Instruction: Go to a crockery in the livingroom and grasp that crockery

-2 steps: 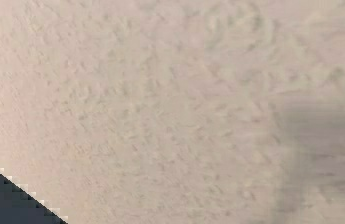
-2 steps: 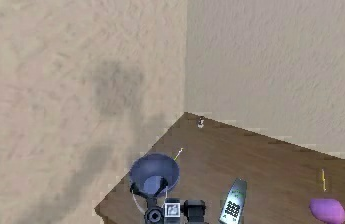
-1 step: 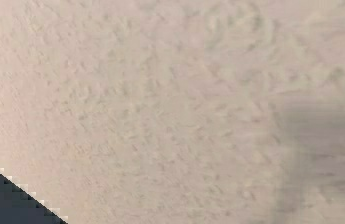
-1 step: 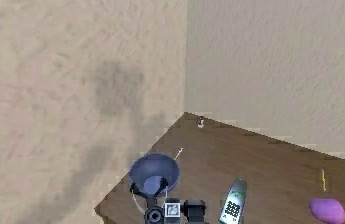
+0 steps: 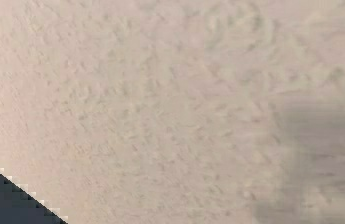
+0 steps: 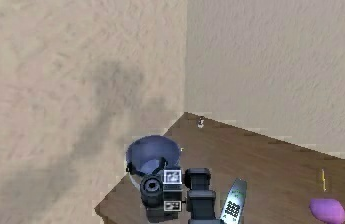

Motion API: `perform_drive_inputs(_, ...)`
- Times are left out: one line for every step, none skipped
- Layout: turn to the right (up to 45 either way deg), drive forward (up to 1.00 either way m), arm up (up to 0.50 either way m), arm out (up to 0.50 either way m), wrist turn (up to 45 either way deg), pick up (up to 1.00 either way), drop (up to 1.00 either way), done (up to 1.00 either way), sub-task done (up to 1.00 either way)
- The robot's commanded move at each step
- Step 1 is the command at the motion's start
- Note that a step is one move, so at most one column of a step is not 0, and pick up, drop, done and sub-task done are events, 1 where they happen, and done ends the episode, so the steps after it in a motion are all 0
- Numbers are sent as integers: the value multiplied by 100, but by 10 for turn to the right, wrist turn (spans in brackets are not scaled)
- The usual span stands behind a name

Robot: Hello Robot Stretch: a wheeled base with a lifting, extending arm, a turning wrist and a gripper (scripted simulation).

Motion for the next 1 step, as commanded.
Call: perform_drive_inputs(0,0,0,0,0,0,0,100,0)
